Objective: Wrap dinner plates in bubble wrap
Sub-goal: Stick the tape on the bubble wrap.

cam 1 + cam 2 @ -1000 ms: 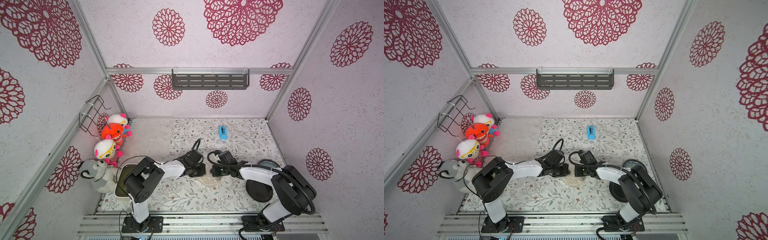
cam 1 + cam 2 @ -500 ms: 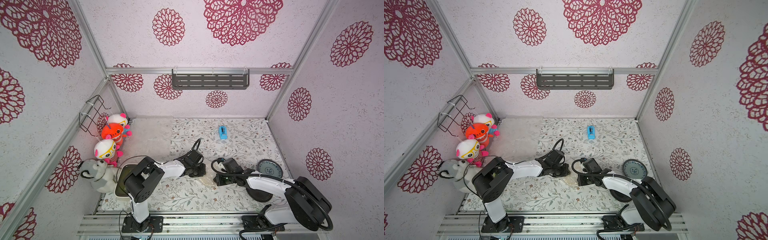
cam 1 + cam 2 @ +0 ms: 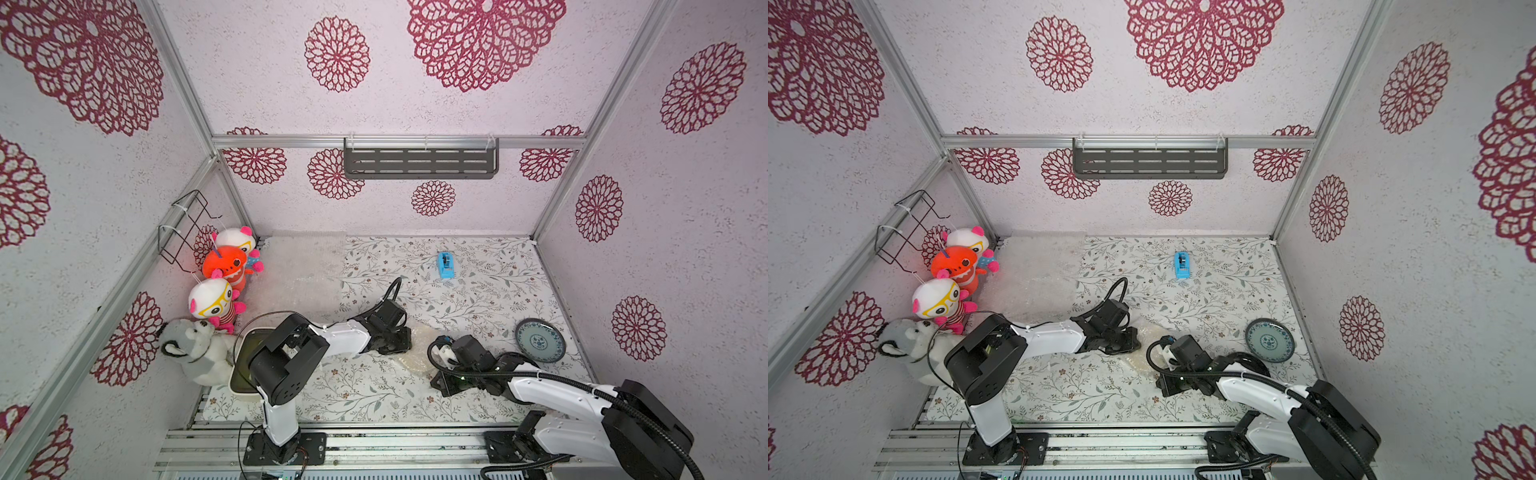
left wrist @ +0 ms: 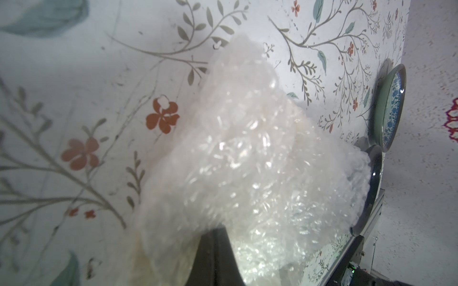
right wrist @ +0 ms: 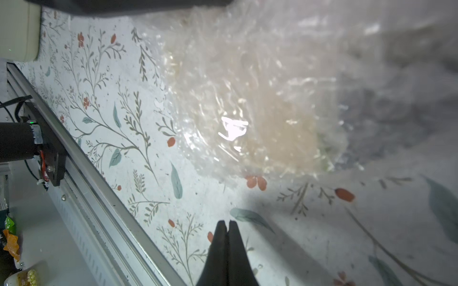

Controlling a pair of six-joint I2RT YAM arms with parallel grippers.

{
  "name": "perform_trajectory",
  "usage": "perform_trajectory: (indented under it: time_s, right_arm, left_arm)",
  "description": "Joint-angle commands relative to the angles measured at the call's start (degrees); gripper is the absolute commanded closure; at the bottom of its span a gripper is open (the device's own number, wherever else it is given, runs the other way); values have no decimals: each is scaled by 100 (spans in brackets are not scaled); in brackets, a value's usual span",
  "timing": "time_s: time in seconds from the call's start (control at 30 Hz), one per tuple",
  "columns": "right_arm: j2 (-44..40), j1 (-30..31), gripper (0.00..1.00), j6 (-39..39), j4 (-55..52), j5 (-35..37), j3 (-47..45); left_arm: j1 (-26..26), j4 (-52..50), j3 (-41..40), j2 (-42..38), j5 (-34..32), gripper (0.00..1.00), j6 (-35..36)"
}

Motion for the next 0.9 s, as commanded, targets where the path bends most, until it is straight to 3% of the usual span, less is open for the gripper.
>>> perform_trajectory:
  time_s: [0.0, 0.1, 0.17, 0.3, 0.37, 0.43, 0.53, 0.63, 0.7, 0.77, 0.87]
  right_arm:
    - [496, 56, 99, 266, 976, 89, 98]
    - [888, 84, 100, 601, 1985, 481, 30]
    - [943, 84, 99, 683, 2335, 1209, -33]
    - [591, 44, 98, 526, 3027, 2664, -397]
    - [412, -74, 97, 554, 3411, 2818, -604]
    - [218, -187, 89, 520, 3424, 2621, -746]
    - [-281, -610, 66, 678, 2394, 1717, -746]
    - [-882, -1163, 49, 1332, 1579, 385, -744]
    - [-1110, -1305, 38, 1992, 984, 149, -574]
    - [-1061, -1339, 35, 2506, 740, 136, -385]
    - [-559, -1322, 33, 3242, 1253, -35, -289]
  left_arm:
    - [14, -129, -24, 190, -2, 100, -83]
    - [20, -104, -47, 192, 17, 100, -91]
    - [28, -39, -51, 229, 89, 100, -96]
    - [33, 3, -6, 305, 231, 100, -76]
    - [33, 3, 24, 346, 269, 100, -68]
    - [33, 3, 44, 371, 292, 100, -69]
    - [33, 10, 36, 369, 282, 100, -64]
    - [33, 3, 28, 360, 287, 100, -76]
    - [33, 3, 23, 360, 276, 100, -76]
    - [33, 3, 22, 360, 280, 100, -75]
    - [33, 11, 32, 377, 302, 100, -69]
